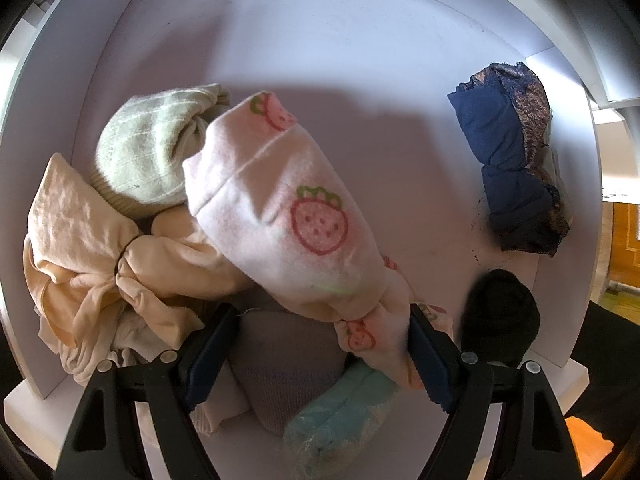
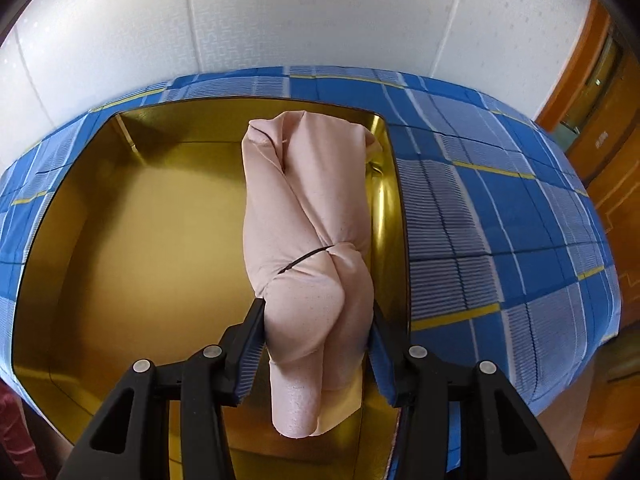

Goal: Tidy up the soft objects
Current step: 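Carry the peach cloth with the right gripper into the gold-lined box, then open the right gripper to drop the peach cloth in the box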

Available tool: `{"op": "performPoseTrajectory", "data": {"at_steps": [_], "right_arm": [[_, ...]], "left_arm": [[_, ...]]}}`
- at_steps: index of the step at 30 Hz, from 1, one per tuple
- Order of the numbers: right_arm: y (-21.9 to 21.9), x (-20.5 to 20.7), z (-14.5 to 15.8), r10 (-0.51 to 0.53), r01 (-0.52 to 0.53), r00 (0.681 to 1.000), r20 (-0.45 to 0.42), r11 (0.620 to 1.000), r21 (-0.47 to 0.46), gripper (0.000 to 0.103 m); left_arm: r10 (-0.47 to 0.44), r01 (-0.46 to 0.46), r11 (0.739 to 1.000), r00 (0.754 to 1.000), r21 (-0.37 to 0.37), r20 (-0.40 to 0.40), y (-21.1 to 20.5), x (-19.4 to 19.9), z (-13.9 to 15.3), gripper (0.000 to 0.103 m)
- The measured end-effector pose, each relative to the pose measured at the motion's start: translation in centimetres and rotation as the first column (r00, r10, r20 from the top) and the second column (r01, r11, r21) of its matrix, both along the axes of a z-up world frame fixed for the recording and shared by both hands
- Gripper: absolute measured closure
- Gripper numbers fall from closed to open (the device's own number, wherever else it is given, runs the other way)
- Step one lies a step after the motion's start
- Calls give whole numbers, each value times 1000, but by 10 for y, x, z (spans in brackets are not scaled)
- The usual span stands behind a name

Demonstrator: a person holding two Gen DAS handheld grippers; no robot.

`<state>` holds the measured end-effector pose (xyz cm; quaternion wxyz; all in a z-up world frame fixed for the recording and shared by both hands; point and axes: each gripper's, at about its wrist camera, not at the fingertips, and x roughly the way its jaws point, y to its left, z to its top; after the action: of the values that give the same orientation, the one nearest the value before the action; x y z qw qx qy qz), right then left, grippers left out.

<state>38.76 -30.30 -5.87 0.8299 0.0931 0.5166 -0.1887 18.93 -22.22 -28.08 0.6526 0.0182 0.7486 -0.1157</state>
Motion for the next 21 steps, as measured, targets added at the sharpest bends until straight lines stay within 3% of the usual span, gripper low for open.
{"op": "performPoseTrajectory", "data": {"at_steps": [5,11,18,21], "right_arm": [[-13,-5,-5,-21,21,1000,3,1000,17,53],[-10,-12,-8,70,-71,997,24,995,68,49],[-23,-34,5,50,-75,986,161,986,149,49],[-26,-41,10,61,-86,982,179,987,135,48]], "left_arm": [[-1,1,1000,1000,-1,0,2,0,0,20],[3,-3,1000,1000,-6,-1,4,0,-1,20],[12,-12,1000,1000,-16,-5,10,-2,-3,17],[11,-11,1000,1000,-17,-7,12,-2,-6,16]]}}
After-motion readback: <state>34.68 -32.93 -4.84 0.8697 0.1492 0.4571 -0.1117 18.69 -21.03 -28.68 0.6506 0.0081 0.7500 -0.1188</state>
